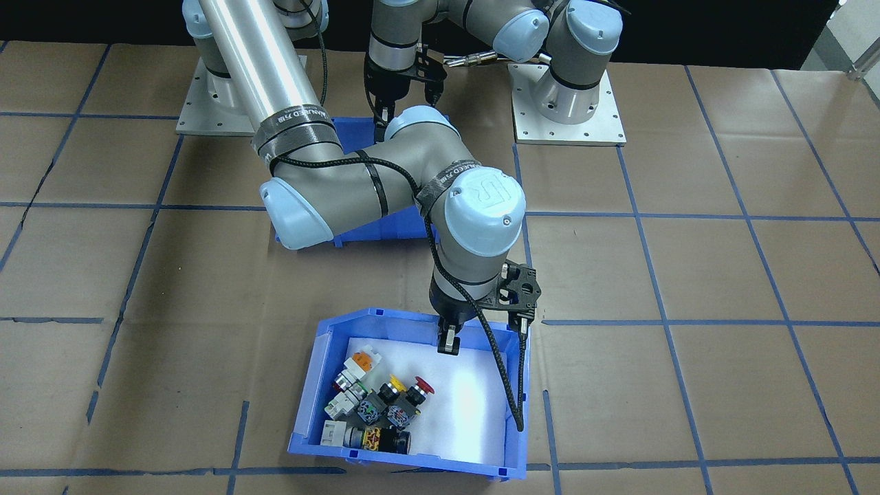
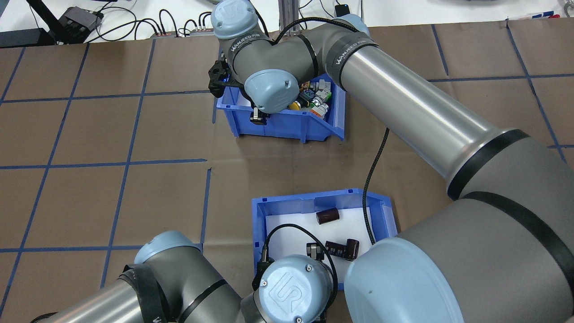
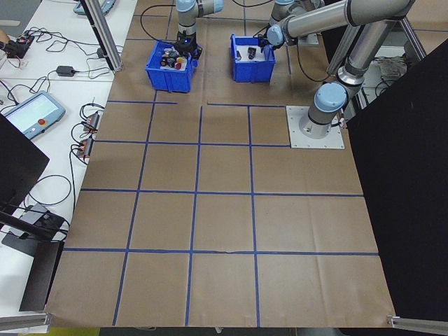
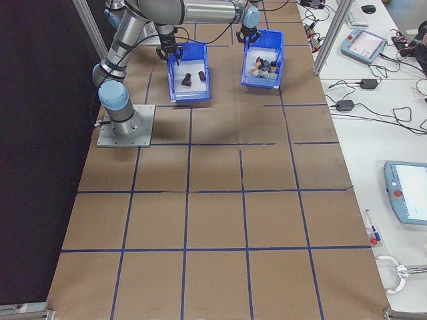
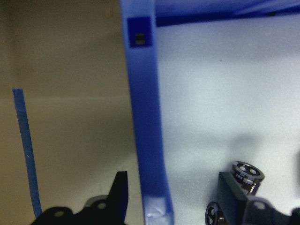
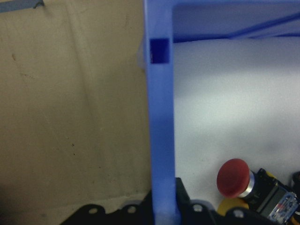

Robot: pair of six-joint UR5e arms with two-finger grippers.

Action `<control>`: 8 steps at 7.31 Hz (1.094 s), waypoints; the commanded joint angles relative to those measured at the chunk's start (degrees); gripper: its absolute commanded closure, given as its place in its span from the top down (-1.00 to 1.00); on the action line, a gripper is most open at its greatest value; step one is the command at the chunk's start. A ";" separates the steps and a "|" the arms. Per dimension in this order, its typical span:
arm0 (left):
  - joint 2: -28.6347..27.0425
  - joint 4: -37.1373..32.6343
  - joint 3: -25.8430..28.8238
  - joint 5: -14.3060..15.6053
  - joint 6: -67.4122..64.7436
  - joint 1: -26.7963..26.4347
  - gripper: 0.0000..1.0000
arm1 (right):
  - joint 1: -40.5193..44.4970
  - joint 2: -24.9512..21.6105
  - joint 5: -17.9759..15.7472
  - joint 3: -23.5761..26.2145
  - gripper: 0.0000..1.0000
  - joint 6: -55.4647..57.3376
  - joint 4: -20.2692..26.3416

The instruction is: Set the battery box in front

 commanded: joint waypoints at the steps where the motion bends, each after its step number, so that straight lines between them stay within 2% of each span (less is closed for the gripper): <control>1: 1.25 0.31 0.26 0.86 1.35 -0.04 -1.00 | -1.15 -2.50 -1.18 -0.02 -1.00 -2.66 1.69; 2: 3.43 -0.39 0.00 3.83 4.84 0.49 -1.00 | -2.29 -4.16 -3.62 0.77 -1.00 -6.24 2.40; 3: 6.06 -3.70 -0.26 5.25 8.44 2.14 -1.00 | -4.04 -4.79 -5.65 0.86 -1.00 -9.75 2.76; 5: 12.21 -11.08 -0.35 5.09 21.59 11.86 -1.00 | -9.39 -7.33 -6.37 1.56 -1.00 -15.99 3.02; 6: 13.28 -12.33 -0.09 4.83 25.75 16.88 -1.00 | -13.43 -9.87 -6.28 3.48 -1.00 -21.86 3.02; 8: 11.37 -12.35 1.40 3.86 36.46 27.15 -1.00 | -21.07 -17.32 -5.15 13.29 -1.00 -31.18 1.98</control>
